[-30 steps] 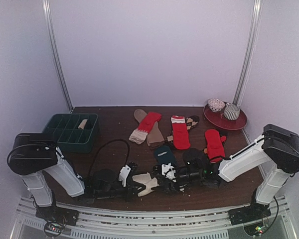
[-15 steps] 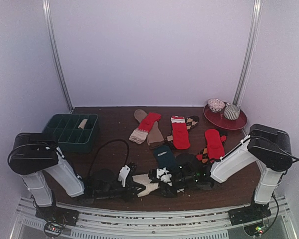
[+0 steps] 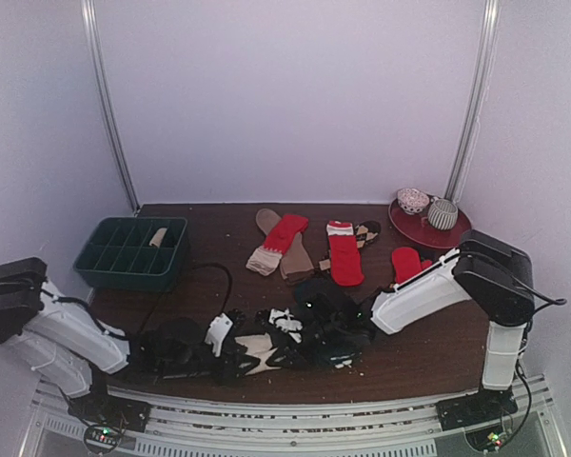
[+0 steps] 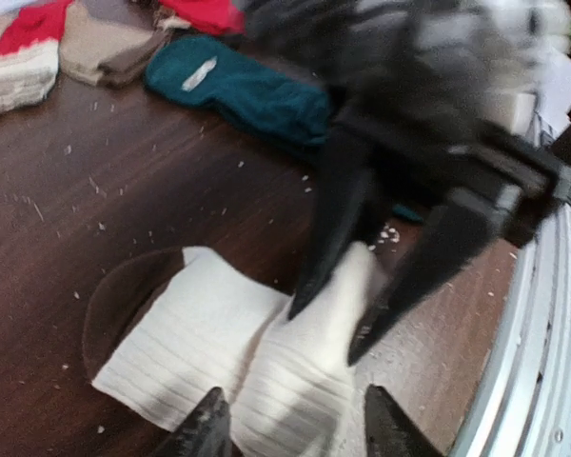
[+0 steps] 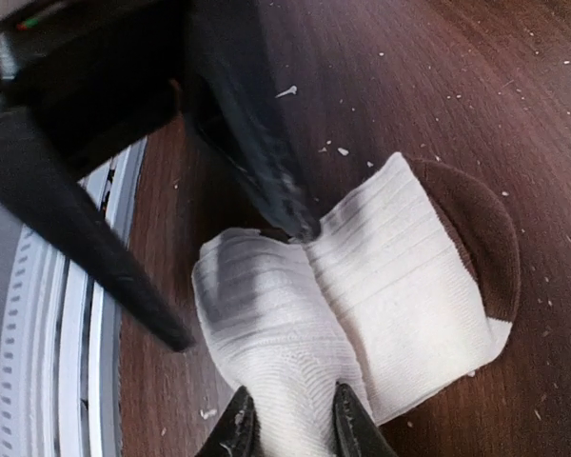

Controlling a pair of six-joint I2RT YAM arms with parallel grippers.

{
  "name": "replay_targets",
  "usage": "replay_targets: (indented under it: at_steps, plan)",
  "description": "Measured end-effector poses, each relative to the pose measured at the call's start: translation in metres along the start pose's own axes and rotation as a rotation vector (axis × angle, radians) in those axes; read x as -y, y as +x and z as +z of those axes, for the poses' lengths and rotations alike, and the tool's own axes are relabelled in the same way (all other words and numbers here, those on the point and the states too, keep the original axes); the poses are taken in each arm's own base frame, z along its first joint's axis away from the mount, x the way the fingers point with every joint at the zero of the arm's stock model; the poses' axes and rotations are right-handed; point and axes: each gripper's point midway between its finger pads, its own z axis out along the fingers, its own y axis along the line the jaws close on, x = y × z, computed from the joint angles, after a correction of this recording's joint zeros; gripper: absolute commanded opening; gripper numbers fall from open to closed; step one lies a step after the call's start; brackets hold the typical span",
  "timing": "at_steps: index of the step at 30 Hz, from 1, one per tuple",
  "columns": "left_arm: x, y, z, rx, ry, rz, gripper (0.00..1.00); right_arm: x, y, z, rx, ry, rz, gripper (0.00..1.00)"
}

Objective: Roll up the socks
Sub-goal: Roll a pair of socks at the center of the board.

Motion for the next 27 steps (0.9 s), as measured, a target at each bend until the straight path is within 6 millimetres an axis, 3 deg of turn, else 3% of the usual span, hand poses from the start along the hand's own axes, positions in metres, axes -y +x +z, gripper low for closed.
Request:
replay_targets:
  at_steps: [4,8,12,16,20,24,27]
  plan:
    - [0.014,-0.018,-0.038,0.116,0.052,0.073,0.6,0.0,-0.007,0.01,-0.065,-0.052,0.121,0.23]
    - [0.016,-0.004,-0.051,0.14,0.076,0.138,0.61,0.001,-0.006,0.012,-0.121,-0.09,0.235,0.23]
    - [0.004,0.019,-0.046,0.091,0.034,0.189,0.62,0.0,-0.006,0.013,-0.159,-0.11,0.302,0.23]
    - [-0.006,0.028,-0.036,0.075,-0.023,0.24,0.63,-0.002,-0.005,0.014,-0.181,-0.136,0.337,0.23]
    - [-0.009,0.02,-0.03,0.105,-0.06,0.286,0.61,-0.005,-0.004,0.014,-0.19,-0.153,0.356,0.23]
    - [-0.004,0.01,-0.023,0.135,-0.062,0.317,0.47,-0.006,-0.003,0.014,-0.193,-0.16,0.362,0.23]
    - [-0.003,0.013,-0.014,0.115,-0.065,0.327,0.44,-0.007,-0.003,0.013,-0.194,-0.165,0.37,0.23]
